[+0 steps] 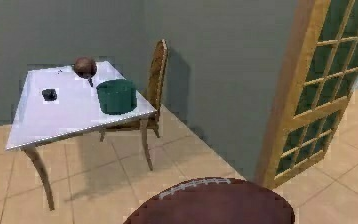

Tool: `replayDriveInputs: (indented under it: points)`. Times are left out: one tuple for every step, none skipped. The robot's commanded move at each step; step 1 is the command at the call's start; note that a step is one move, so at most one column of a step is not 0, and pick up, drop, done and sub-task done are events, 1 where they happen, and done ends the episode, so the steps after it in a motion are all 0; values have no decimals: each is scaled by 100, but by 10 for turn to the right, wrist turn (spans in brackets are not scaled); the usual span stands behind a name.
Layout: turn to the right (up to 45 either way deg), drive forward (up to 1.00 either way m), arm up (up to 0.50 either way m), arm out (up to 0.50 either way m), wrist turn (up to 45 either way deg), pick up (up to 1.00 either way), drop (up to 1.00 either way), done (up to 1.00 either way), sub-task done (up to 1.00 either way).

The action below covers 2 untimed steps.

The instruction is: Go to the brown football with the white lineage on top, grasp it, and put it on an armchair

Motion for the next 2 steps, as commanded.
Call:
replayDriveInputs:
  points:
    - [390,0,0,0,0,0,0,0,0]
    - [0,40,0,0,0,0,0,0,0]
